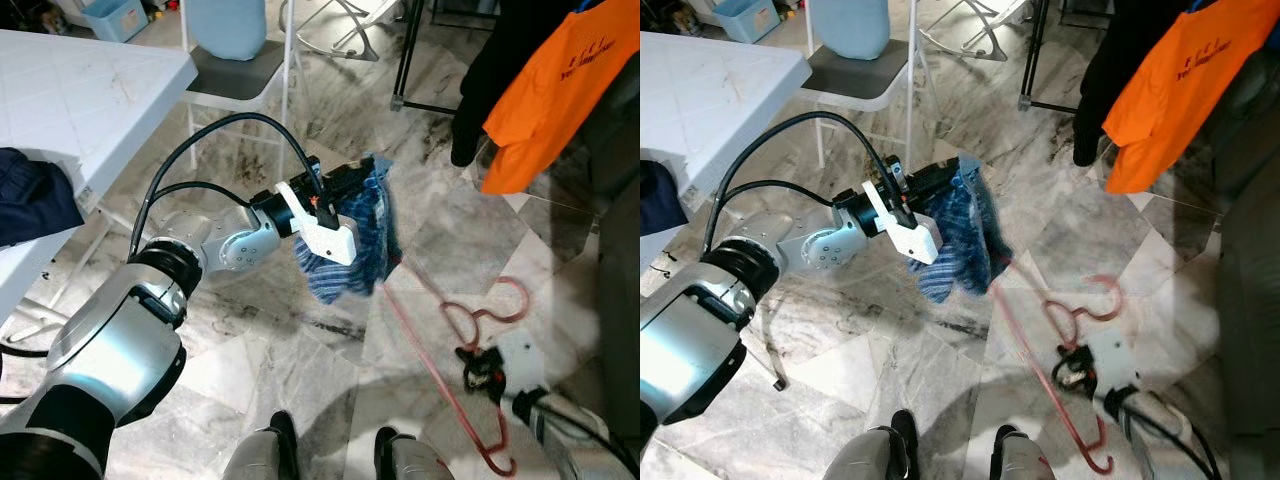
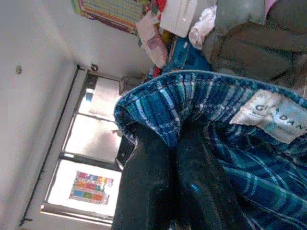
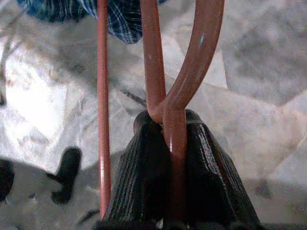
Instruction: Hang hanger
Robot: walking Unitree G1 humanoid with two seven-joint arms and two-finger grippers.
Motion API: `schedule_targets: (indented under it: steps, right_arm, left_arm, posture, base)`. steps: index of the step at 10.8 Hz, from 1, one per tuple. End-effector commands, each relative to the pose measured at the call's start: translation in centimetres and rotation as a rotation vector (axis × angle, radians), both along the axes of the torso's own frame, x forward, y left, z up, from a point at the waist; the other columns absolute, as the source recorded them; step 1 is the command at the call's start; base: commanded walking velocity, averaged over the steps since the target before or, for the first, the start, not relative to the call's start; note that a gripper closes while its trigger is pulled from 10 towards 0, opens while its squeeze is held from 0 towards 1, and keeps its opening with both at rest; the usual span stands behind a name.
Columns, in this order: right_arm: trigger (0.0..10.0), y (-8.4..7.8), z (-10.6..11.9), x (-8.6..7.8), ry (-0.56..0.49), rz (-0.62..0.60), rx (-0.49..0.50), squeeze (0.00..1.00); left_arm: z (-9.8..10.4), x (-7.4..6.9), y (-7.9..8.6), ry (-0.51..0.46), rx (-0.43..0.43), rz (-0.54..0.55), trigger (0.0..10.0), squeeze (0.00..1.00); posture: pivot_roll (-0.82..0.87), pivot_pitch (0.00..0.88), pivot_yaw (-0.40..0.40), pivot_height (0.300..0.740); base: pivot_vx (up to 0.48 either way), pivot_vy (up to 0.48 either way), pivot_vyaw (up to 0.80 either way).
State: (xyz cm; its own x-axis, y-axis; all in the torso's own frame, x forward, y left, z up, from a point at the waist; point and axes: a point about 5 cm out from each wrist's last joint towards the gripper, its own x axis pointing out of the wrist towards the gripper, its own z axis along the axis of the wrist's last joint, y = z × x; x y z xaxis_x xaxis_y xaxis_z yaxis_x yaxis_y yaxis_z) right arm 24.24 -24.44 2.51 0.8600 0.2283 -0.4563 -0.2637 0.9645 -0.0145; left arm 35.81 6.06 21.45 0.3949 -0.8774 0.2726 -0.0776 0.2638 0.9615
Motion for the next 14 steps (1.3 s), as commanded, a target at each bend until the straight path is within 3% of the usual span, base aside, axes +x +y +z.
schedule_targets:
  steps: [1,3,4,6,7,9,11,14]
  right_arm:
    - [10.0,-0.5,-1.5,-0.5,0.075,-0.119,0.09,0.0]
    - [10.0,-0.7,-2.0,0.5,0.104,-0.27,0.181,0.0]
    - [10.0,-1.1,-1.1,1.9,0.046,-0.402,0.291,0.0]
    - [10.0,-1.2,1.7,4.0,-0.076,-0.47,0.443,0.0]
    - [10.0,0.1,5.2,5.4,-0.199,-0.392,0.523,0.0]
    - [10.0,1.7,8.8,6.4,-0.288,-0.361,0.735,0.0]
    - [10.0,4.8,11.0,6.4,-0.273,-0.212,0.813,0.0]
    - [10.0,6.4,13.5,6.4,-0.298,-0.095,0.85,0.0]
  left_arm:
    - [-1.2,-1.3,-0.8,0.053,-0.012,-0.091,10.0,0.0]
    - [-4.7,-4.0,-2.5,0.189,-0.001,-0.231,10.0,0.0]
    - [-7.7,-5.9,-3.5,0.301,0.035,-0.284,10.0,0.0]
    - [-11.6,-7.2,-3.5,0.44,0.111,-0.233,10.0,0.0]
    - [-13.7,-7.6,-2.8,0.519,0.135,-0.148,10.0,0.0]
    - [-15.2,-7.8,-2.2,0.568,0.153,-0.065,10.0,0.0]
    - [-16.6,-7.4,-1.5,0.55,0.216,0.064,10.0,0.0]
    - [-18.4,-6.8,0.1,0.522,0.341,0.228,10.0,0.0]
  posture:
    - [-0.08,0.249,0.086,0.74]
    - [-0.07,0.25,0.097,0.74]
    - [-0.07,0.252,0.101,0.74]
    - [-0.08,0.256,0.104,0.74]
    - [-0.09,0.259,0.106,0.74]
    - [-0.1,0.26,0.107,0.74]
    - [-0.1,0.255,0.099,0.74]
    - [-0.1,0.249,0.092,0.74]
  base:
    - [0.0,0.0,0.0]
    - [0.0,0.0,0.0]
    - [0.0,0.0,0.0]
    - [0.0,0.0,0.0]
    - [0.0,0.0,0.0]
    - [0.0,0.0,0.0]
    - [0.0,0.0,0.0]
    - [0.0,0.0,0.0]
